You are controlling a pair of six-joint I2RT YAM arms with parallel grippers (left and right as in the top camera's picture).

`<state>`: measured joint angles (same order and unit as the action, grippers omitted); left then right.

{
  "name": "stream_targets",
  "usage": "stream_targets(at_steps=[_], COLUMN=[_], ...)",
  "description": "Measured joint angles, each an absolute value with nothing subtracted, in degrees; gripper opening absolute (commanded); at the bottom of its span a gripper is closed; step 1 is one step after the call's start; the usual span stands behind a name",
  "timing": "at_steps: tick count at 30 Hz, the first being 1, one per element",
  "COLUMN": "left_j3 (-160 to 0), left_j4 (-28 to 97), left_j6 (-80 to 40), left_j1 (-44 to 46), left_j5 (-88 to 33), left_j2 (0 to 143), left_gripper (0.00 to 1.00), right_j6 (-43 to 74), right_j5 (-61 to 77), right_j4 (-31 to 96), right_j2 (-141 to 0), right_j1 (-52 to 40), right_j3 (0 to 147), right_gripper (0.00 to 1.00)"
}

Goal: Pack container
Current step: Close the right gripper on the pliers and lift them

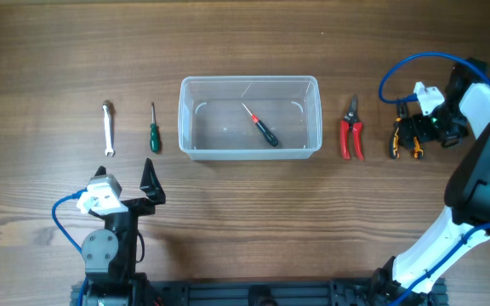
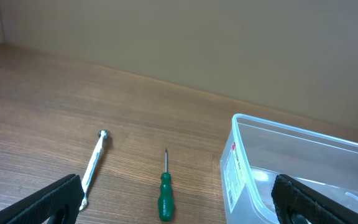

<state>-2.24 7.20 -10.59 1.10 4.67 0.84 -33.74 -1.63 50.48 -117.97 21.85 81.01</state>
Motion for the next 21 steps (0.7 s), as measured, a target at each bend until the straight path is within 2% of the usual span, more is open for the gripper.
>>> stream_targets(at_steps=[21], left_j3=[-2.2], left_j4=[7.2], left_j6=[-10.6], left_j1=[1.1], left_j5=[4.7], left_j2=[0.8], left_gripper=[1.00], right_j6=[-33.7], right_j5=[-3.1], right_j4=[50.5], right_j2=[-118.0], right_j1=[21.7], right_j3=[81.0], right_gripper=[1.00])
